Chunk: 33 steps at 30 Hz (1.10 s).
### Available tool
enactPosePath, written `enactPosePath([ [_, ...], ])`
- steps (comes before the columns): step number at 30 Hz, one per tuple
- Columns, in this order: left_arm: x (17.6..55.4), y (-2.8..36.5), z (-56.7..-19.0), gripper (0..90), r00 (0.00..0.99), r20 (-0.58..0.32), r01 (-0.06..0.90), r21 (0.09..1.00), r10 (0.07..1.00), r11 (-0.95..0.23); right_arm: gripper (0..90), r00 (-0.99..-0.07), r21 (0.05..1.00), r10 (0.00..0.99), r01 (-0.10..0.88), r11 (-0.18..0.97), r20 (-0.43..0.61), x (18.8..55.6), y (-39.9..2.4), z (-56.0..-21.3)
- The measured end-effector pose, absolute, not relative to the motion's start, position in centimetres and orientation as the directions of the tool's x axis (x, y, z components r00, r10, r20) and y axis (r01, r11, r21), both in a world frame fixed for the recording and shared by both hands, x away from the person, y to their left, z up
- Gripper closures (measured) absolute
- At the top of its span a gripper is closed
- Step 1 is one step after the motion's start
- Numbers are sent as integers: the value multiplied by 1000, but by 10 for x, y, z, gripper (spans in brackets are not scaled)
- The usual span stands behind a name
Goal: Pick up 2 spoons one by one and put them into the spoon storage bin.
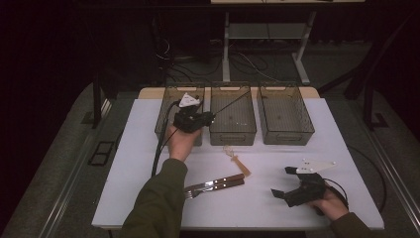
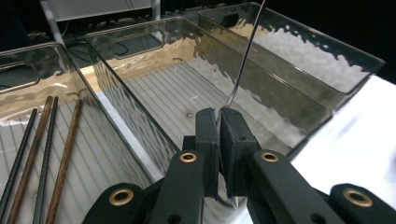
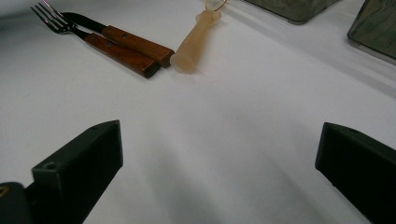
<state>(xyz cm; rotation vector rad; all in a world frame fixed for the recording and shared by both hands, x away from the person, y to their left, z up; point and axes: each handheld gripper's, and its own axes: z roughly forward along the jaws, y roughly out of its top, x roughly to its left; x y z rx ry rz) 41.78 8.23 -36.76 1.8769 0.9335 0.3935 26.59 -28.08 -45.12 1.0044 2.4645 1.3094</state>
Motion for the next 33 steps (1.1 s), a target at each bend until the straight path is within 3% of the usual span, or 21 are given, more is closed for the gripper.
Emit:
enactPosePath([
  [22, 444, 48, -396, 852, 605, -81, 512, 802, 792, -308, 7, -759, 788, 631, 484, 380, 162, 265, -281, -450],
  [25, 443, 47, -394, 723, 601, -68, 503, 807, 796, -311, 7, -763, 790, 627, 479, 383, 158, 265, -281, -450],
  [33, 440, 49, -389, 570, 620, -76, 485, 820, 781, -305, 7, -761, 788, 628, 481, 384, 159, 265, -281, -450],
])
